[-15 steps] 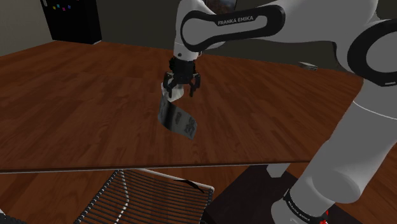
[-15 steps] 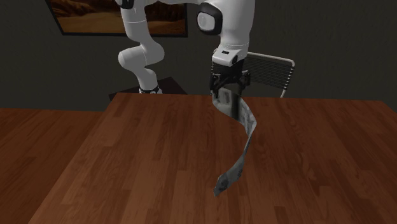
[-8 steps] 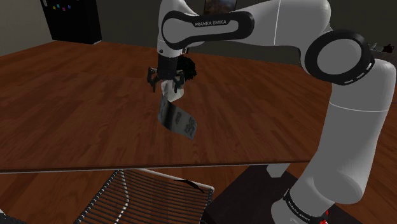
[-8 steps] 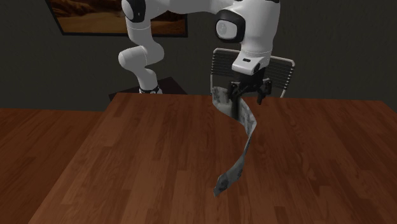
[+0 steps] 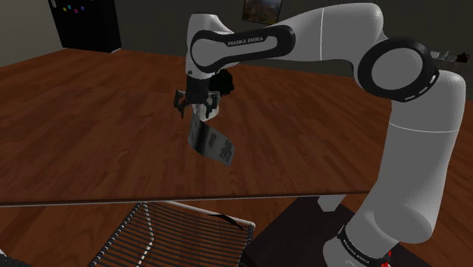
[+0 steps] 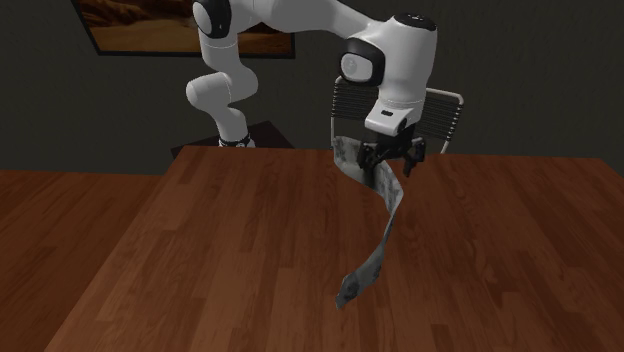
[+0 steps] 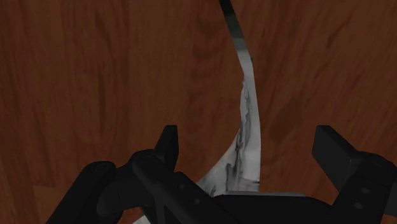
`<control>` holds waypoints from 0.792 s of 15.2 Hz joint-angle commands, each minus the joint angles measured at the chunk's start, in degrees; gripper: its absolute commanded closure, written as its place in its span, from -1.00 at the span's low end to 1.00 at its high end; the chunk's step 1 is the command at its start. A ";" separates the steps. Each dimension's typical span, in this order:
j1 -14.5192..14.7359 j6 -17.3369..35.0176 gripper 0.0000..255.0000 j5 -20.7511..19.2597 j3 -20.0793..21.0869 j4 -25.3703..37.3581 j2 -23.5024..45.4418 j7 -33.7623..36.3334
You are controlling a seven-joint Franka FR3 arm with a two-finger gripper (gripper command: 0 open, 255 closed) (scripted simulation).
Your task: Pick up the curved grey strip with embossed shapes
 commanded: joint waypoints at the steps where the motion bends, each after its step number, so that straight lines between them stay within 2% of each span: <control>1: 0.01 0.28 1.00 -0.02 0.00 -0.21 0.04 0.02; 10: -0.03 0.31 1.00 -0.02 -0.02 -0.21 0.08 -0.02; 12: 0.00 -1.13 1.00 0.06 0.02 1.02 -0.15 -0.08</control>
